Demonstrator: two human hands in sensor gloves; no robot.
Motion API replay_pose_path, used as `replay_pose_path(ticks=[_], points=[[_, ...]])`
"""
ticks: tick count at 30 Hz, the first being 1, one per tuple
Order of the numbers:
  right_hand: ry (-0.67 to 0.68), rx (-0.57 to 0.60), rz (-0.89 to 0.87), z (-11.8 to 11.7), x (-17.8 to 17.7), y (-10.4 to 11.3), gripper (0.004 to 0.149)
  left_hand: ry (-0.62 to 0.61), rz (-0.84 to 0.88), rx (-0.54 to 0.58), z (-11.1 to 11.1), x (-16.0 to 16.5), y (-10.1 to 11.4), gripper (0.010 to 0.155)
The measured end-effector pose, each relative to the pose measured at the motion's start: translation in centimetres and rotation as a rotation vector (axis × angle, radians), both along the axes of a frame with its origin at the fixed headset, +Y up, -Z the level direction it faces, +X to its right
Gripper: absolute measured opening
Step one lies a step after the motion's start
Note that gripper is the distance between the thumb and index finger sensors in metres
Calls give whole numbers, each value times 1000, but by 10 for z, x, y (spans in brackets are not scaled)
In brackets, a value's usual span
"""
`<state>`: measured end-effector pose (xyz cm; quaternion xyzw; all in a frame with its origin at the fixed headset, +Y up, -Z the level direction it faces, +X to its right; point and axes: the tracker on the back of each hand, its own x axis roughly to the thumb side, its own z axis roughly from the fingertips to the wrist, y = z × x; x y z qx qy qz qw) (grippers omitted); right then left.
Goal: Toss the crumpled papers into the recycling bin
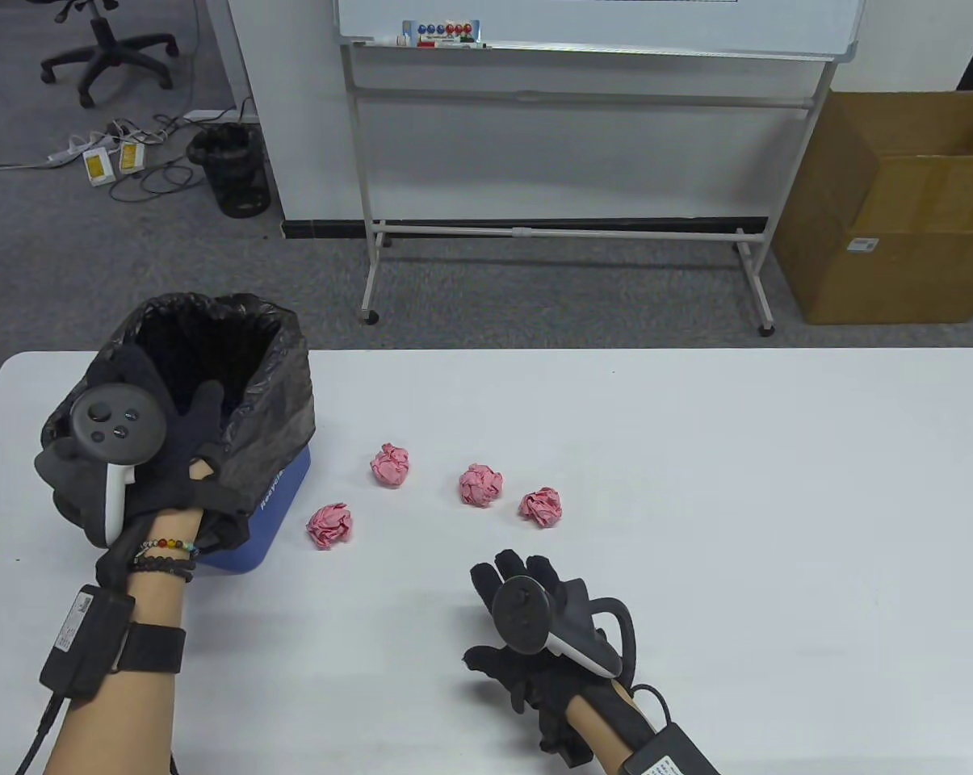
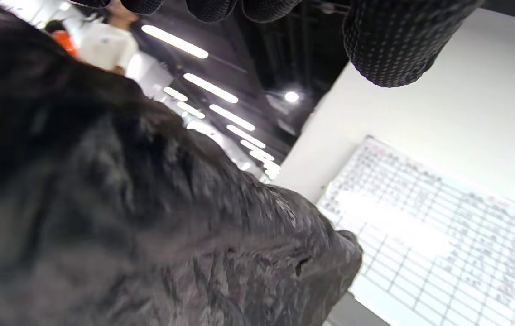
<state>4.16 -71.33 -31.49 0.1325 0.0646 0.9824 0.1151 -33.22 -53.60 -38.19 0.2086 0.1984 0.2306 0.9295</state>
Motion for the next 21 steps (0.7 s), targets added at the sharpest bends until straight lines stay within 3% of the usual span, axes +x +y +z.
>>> replay_pose_path(ticks=[10, 17, 21], points=[[-21, 13, 1, 0, 2, -1, 92, -216, -62, 45, 16, 50, -2, 84], [-33, 20, 10, 0, 3, 0, 92, -427, -110, 14, 25, 92, -27, 81], [-41, 28, 3, -1, 4, 0, 92, -574, -126, -81, 30, 116, -49, 79]])
